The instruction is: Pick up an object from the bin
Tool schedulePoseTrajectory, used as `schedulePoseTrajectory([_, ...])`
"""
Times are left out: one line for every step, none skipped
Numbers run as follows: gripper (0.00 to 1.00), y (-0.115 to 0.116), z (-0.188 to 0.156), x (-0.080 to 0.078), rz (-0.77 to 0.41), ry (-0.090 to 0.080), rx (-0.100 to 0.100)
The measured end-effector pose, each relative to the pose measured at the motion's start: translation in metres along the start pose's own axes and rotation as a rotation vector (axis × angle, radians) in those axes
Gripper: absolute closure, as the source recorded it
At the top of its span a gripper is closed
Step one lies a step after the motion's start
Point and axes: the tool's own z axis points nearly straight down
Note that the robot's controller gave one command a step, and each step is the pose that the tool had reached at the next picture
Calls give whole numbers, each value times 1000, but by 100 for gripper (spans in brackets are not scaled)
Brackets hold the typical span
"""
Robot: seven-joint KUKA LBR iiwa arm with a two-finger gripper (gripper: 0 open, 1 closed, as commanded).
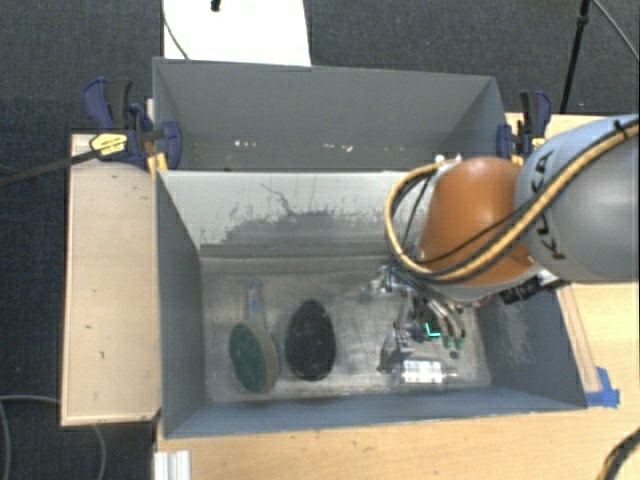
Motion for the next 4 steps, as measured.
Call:
schedulePoseTrajectory([0,-56,64,17,-44,-16,0])
schedulePoseTrajectory([0,-140,33,26,11,-12,6])
schedulePoseTrajectory([0,-101,20,24,-232,-13,1])
schedulePoseTrajectory([0,-93,62,20,-494,-27,6])
